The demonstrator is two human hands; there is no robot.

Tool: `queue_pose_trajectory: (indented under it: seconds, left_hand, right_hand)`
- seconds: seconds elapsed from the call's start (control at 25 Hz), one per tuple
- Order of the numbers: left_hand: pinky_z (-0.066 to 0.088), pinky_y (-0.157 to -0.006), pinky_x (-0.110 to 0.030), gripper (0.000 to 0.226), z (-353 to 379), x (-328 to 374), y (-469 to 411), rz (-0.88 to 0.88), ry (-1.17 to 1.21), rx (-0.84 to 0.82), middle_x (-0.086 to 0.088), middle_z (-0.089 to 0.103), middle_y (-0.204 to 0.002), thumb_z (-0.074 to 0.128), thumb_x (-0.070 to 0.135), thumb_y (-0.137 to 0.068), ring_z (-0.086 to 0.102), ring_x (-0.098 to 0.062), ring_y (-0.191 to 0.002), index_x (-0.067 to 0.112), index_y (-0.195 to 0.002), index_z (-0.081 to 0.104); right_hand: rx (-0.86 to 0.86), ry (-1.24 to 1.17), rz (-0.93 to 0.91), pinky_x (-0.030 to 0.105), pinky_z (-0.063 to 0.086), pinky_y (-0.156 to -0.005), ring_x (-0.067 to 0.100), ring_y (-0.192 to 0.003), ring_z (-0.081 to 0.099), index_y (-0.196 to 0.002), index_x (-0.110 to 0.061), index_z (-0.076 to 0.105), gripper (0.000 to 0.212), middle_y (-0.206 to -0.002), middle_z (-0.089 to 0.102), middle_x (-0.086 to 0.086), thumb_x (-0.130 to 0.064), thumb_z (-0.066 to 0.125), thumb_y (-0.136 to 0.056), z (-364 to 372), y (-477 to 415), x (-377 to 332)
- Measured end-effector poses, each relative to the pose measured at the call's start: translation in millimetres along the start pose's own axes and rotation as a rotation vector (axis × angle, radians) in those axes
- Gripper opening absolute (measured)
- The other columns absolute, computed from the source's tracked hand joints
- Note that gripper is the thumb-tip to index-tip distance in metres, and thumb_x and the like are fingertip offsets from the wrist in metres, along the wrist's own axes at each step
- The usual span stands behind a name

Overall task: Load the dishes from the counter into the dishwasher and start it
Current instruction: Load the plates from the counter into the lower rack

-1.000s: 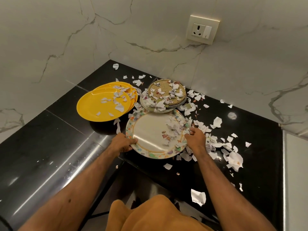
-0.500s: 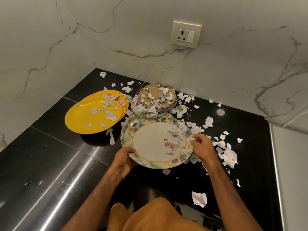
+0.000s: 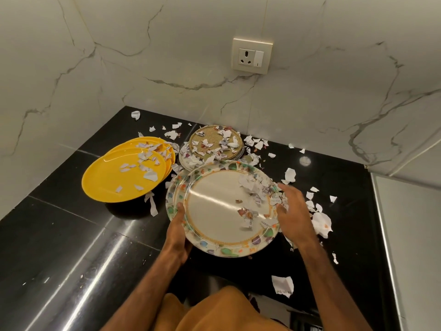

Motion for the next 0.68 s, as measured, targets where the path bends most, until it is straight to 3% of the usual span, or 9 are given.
queue_pose_trajectory:
  seconds: [0.12,0.24,0.32,0.52,0.6,0.68]
  left_hand:
    - [0.057,-0.095,-0.055,0.065,13.3,4.4,3.4,0.046,-0.004,0.019,-0.013,0.074,-0.121,0.048,0.07,-0.093,0.073,-0.034,-0.107,0.022,-0.134,0.065]
    - [0.062,-0.085,-0.05,0.069,29.3,9.9,6.0,0.077,-0.022,-0.004,-0.012,0.075,-0.118,0.042,0.076,-0.091,0.074,-0.033,-0.104,0.025,-0.132,0.065]
    - [0.062,-0.081,-0.047,0.067,42.2,12.4,7.9,0.084,-0.065,-0.021,-0.01,0.076,-0.116,0.037,0.077,-0.092,0.075,-0.031,-0.102,0.028,-0.127,0.067]
    - [0.058,-0.095,-0.051,0.066,82.3,27.1,13.4,0.135,-0.26,-0.078,-0.003,0.08,-0.097,0.026,0.078,-0.094,0.075,-0.03,-0.099,0.045,-0.082,0.081]
    - [0.058,-0.097,-0.05,0.062,93.7,37.4,8.8,0.186,-0.291,-0.104,0.001,0.08,-0.1,0.023,0.082,-0.092,0.074,-0.027,-0.104,0.054,-0.087,0.078]
    - [0.057,-0.098,-0.048,0.061,98.3,48.6,2.3,0.242,-0.323,-0.089,0.005,0.078,-0.113,0.021,0.09,-0.087,0.07,-0.024,-0.113,0.061,-0.108,0.071]
  right_hand:
    - [-0.072,0.254,-0.145,0.047,0.016,-0.126,0.013,-0.159,0.005,-0.166,-0.035,0.015,0.069,-0.174,0.001,-0.011,-0.048,0.048,-0.107,19.9,3.0,-18.4]
    - [-0.01,0.391,-0.127,0.043,-0.007,-0.125,0.017,-0.16,-0.012,-0.166,-0.034,-0.005,0.088,-0.173,-0.017,-0.003,-0.082,0.021,-0.098,32.6,-17.4,-21.9]
    - [0.035,0.377,-0.105,0.044,-0.013,-0.126,0.02,-0.16,-0.016,-0.166,-0.033,-0.005,0.088,-0.174,-0.016,0.001,-0.084,0.008,-0.095,35.8,-38.0,-28.8]
    - [-0.036,0.302,-0.251,0.052,0.005,-0.13,0.018,-0.161,-0.006,-0.167,-0.031,0.008,0.077,-0.175,-0.004,-0.002,-0.074,0.013,-0.103,59.7,-70.4,-77.0]
    - [-0.104,0.311,-0.378,0.049,0.004,-0.131,0.015,-0.161,-0.006,-0.167,-0.028,0.005,0.073,-0.175,-0.004,-0.004,-0.068,0.013,-0.106,73.2,-65.8,-96.2]
    - [-0.176,0.331,-0.506,0.044,-0.001,-0.131,0.011,-0.159,-0.013,-0.167,-0.031,-0.002,0.066,-0.174,-0.01,-0.008,-0.06,0.013,-0.11,84.4,-52.8,-107.3]
Point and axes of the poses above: each hand's wrist, its own y-axis away from the middle knuckle, its own z-axis out of the palm, x = y × z, the point moved 2 cm from there along -y, towards the middle knuckle
